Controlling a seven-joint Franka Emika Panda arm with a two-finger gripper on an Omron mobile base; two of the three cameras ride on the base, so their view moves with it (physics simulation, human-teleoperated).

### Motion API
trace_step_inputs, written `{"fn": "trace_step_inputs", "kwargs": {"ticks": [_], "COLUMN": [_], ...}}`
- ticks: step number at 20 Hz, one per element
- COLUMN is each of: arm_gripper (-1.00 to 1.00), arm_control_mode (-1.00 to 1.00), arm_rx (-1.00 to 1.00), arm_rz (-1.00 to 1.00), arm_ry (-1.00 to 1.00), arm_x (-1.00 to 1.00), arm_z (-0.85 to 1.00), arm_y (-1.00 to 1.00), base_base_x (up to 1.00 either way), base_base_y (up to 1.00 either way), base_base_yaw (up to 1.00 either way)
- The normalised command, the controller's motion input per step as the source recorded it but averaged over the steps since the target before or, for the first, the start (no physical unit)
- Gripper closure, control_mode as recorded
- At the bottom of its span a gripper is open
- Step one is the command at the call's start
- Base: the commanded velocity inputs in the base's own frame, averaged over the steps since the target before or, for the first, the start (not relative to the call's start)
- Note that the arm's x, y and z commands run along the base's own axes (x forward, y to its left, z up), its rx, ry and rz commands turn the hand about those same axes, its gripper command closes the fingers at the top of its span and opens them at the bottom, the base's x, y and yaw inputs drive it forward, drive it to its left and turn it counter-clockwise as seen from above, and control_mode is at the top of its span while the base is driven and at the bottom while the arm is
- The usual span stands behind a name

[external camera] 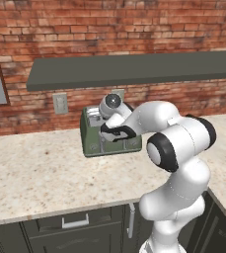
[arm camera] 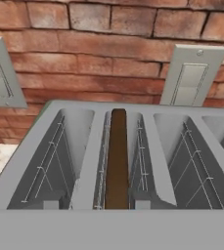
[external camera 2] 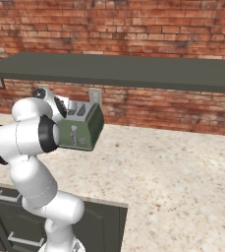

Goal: Start the toaster. Once the lever pops up, take the bread to the plate on the dining counter.

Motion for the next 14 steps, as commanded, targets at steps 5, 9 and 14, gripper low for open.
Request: {"fn": "trace_step_inputs", "kwargs": {"ticks": [5, 9, 14], "arm_gripper": [1.00, 1.00, 1.00], "arm_control_mode": [-1.00, -1.00, -1.00], "arm_rx": [0.00, 0.00, 0.00], "arm_rz": [0.00, 0.00, 0.00], "arm_ry": [0.00, 0.00, 0.00], "arm_x": [0.00, 0.00, 0.00], "arm_z": [0.00, 0.00, 0.00], "arm_y": [0.00, 0.00, 0.00], "base_base_x": [0.00, 0.00, 0.00], "base_base_y": [0.00, 0.00, 0.00], "base_base_yaw": [0.00, 0.00, 0.00]}}
